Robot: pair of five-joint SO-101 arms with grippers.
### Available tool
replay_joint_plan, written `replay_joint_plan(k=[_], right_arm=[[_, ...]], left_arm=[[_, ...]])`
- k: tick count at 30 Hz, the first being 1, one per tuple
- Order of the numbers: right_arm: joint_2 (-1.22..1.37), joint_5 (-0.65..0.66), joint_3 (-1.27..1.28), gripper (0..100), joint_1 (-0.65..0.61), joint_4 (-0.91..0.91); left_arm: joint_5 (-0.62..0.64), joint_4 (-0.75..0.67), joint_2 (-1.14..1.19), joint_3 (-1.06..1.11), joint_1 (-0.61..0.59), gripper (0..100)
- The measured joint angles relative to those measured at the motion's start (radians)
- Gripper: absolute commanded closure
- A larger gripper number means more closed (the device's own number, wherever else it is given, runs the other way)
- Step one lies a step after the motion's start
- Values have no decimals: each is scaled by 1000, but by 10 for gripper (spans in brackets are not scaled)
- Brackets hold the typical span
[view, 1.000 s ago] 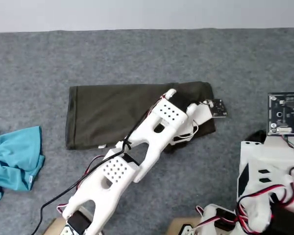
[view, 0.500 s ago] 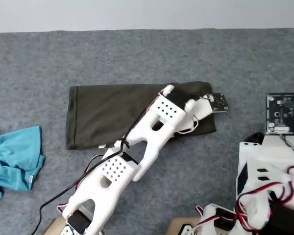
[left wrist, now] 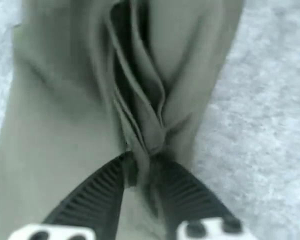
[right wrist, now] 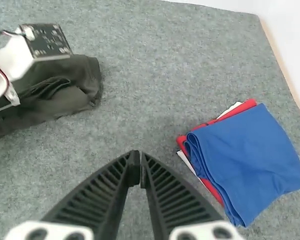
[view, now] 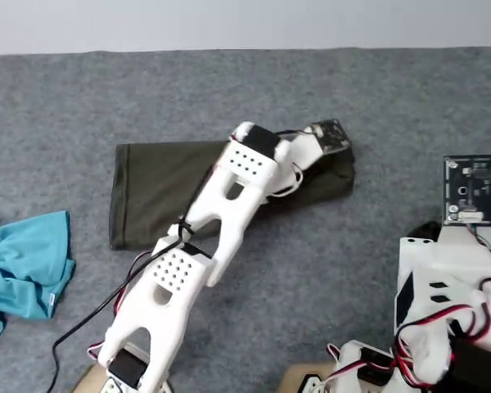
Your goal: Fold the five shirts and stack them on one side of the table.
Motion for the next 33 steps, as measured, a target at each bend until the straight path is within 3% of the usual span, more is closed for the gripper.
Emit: replay_joint_plan(k=[13, 33], right_arm=[[-64, 0, 8, 983, 0, 0], [-75, 34, 34, 983, 0, 0]], left_arm=[[66, -14, 0, 0, -41, 819], [31, 3, -3, -109, -215, 820]])
